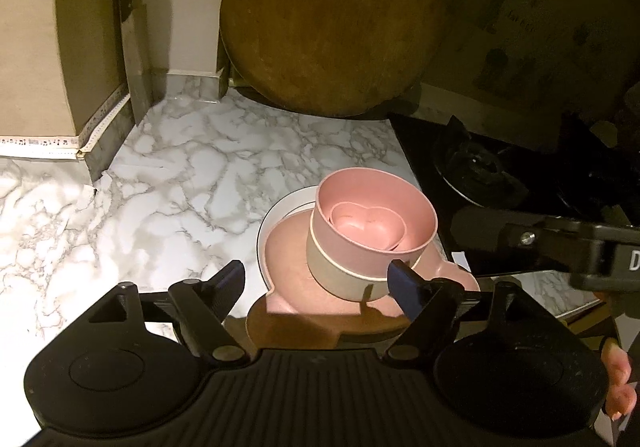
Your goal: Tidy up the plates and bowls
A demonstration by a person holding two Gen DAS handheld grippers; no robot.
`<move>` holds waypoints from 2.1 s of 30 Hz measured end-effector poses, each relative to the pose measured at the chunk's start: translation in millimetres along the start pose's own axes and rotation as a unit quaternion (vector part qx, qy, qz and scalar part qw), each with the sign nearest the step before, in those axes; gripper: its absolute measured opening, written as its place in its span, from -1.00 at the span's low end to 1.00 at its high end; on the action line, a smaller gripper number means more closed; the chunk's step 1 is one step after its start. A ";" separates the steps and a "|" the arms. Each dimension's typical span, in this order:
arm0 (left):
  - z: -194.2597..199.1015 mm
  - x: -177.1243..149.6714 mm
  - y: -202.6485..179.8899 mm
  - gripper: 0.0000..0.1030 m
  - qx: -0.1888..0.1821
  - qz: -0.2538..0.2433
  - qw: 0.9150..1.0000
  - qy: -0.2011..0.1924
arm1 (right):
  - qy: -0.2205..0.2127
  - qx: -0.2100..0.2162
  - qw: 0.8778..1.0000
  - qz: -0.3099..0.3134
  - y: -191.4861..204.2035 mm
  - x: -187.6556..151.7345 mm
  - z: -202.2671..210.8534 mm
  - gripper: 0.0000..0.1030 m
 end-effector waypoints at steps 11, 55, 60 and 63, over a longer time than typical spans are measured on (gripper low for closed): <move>25.8 -10.5 13.6 0.99 -0.003 0.003 0.999 -0.046 | -0.054 0.005 0.998 0.014 4.5 -9.8 22.3 0.99; 56.3 -54.1 28.7 0.99 0.015 0.033 0.998 -0.060 | -0.111 -0.039 0.993 0.022 36.4 -64.3 53.8 0.99; 55.7 -55.0 25.7 0.99 0.011 0.029 0.998 -0.059 | -0.107 -0.045 0.993 0.019 33.4 -66.1 55.1 0.99; 55.5 -54.8 24.6 0.99 0.009 0.027 0.998 -0.060 | -0.108 -0.048 0.993 0.016 31.7 -66.9 56.4 0.99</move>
Point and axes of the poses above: each gripper's, at about its wrist camera, not at the fingertips, and z roughly against the way its jaws point, y to its left, x to its top, the point moved 7 cm from there along -z, roughly the way its jaws point, and after that the axes turned 11 degrees about z, right-handed, at the moved point
